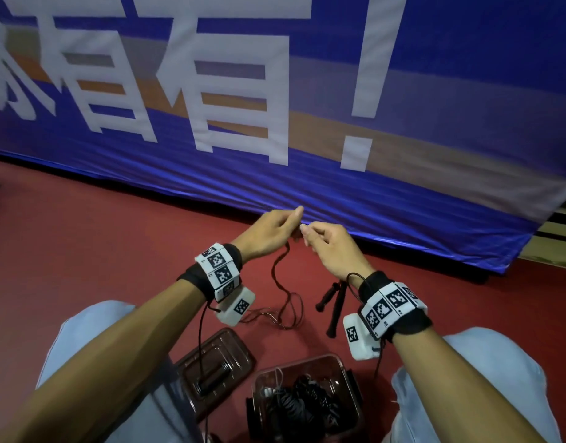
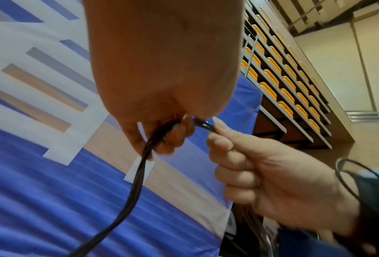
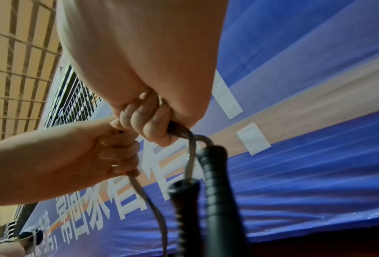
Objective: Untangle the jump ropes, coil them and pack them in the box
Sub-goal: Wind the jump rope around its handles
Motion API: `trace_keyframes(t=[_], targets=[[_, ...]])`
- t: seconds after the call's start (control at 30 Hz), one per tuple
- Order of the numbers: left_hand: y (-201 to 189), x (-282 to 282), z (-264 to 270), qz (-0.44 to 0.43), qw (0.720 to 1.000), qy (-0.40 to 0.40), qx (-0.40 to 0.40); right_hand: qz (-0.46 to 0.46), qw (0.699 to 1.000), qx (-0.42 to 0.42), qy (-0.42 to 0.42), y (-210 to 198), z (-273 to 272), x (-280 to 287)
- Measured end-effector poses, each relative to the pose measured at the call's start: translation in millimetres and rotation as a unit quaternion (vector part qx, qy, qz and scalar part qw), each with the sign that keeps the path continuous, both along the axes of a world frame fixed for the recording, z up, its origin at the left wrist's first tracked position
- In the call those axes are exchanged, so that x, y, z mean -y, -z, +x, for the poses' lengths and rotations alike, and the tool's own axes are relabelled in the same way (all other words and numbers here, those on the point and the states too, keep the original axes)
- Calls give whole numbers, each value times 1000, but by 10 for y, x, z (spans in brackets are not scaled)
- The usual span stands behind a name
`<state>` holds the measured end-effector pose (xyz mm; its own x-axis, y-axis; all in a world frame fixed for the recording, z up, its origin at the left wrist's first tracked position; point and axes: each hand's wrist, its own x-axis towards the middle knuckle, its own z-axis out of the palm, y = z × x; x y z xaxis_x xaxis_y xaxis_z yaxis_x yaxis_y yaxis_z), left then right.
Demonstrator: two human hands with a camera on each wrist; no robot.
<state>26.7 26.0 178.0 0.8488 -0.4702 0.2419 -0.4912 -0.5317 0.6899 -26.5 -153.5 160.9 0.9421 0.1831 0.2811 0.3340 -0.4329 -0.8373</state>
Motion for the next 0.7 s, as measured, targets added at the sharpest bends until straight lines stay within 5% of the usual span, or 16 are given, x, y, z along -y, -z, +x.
trace_keyframes(t=[0.07, 0.17, 0.43, 0.57, 0.7], targets=[[-11, 5, -48, -8, 1000, 7, -17, 27, 999, -38, 8, -29, -1, -1], [-107, -24, -64, -131, 989, -37, -56, 47, 991, -119, -24, -30, 3, 53], [-143, -239, 220, -412, 885, -175, -127, 113, 970, -201, -81, -49, -32, -13], [-68, -354, 348, -394, 877, -249, -120, 167, 955, -222, -98, 70, -18, -113], [140, -449, 397, -201, 946, -253, -20, 160, 964, -213, -17, 76, 23, -97]])
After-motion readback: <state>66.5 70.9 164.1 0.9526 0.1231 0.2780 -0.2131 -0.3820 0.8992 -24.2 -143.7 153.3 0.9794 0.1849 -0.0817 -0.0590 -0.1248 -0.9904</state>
